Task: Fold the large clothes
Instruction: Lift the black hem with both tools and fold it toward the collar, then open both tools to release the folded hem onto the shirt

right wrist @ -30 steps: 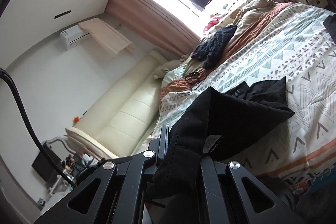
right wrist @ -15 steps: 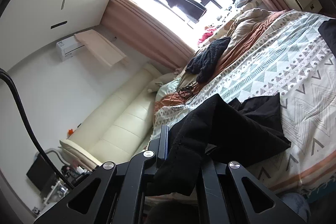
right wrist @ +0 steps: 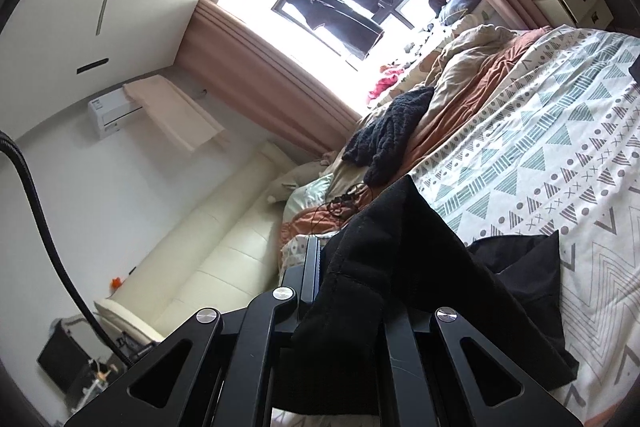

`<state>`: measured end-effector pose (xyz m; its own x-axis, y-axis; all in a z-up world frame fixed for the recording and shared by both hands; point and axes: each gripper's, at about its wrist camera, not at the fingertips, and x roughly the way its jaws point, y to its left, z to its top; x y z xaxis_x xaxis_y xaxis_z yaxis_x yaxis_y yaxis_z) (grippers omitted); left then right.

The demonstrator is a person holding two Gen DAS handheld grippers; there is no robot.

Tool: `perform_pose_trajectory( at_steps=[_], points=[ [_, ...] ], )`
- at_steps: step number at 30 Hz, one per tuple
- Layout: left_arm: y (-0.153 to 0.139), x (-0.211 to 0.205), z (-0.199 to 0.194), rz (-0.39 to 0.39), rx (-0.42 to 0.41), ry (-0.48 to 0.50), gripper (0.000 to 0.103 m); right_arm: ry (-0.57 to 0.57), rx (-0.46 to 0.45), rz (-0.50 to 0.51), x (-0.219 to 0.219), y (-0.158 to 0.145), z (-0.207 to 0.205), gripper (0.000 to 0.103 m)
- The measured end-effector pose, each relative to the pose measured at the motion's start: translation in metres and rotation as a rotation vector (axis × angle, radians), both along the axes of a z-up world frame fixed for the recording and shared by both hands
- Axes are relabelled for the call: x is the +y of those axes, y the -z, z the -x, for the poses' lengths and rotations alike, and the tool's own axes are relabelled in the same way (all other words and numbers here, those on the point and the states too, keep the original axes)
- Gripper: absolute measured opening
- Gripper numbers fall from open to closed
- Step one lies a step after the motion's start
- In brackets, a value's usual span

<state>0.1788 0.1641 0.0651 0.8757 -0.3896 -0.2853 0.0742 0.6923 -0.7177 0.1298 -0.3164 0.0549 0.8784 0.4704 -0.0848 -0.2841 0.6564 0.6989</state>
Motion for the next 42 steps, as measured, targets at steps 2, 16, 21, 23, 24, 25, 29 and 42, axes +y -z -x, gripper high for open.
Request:
perform_pose_trajectory(
  at_steps=[2, 16, 21, 23, 24, 25, 29, 42],
  points=[
    [0.005, 0.0, -0.022, 0.011, 0.019, -0.003, 0.01, 0.02, 0.021, -0.002, 0.0, 0.003, -0.017, 0.006],
    [0.089, -0.03, -0.184, 0.037, 0.211, -0.024, 0.01, 0.172, 0.246, -0.061, -0.028, 0.068, -0.142, 0.006],
    [0.154, -0.033, -0.209, 0.059, 0.312, -0.018, 0.01, 0.2, 0.341, -0.032, -0.036, 0.113, -0.163, 0.006],
    [0.175, -0.032, -0.216, 0.091, 0.363, -0.016, 0.01, 0.212, 0.377, -0.018, -0.038, 0.128, -0.169, 0.006],
    [0.178, -0.032, -0.219, 0.092, 0.377, -0.015, 0.01, 0.211, 0.396, -0.02, -0.038, 0.135, -0.172, 0.006],
    [0.178, -0.033, -0.223, 0.075, 0.38, -0.013, 0.01, 0.207, 0.405, -0.029, -0.039, 0.141, -0.175, 0.006],
    [0.174, -0.04, -0.233, 0.009, 0.358, 0.013, 0.012, 0.221, 0.429, -0.034, -0.041, 0.15, -0.185, 0.009],
    [0.148, -0.027, -0.201, -0.143, 0.243, -0.122, 0.095, 0.286, 0.402, -0.004, -0.044, 0.136, -0.171, 0.065]
  ],
)
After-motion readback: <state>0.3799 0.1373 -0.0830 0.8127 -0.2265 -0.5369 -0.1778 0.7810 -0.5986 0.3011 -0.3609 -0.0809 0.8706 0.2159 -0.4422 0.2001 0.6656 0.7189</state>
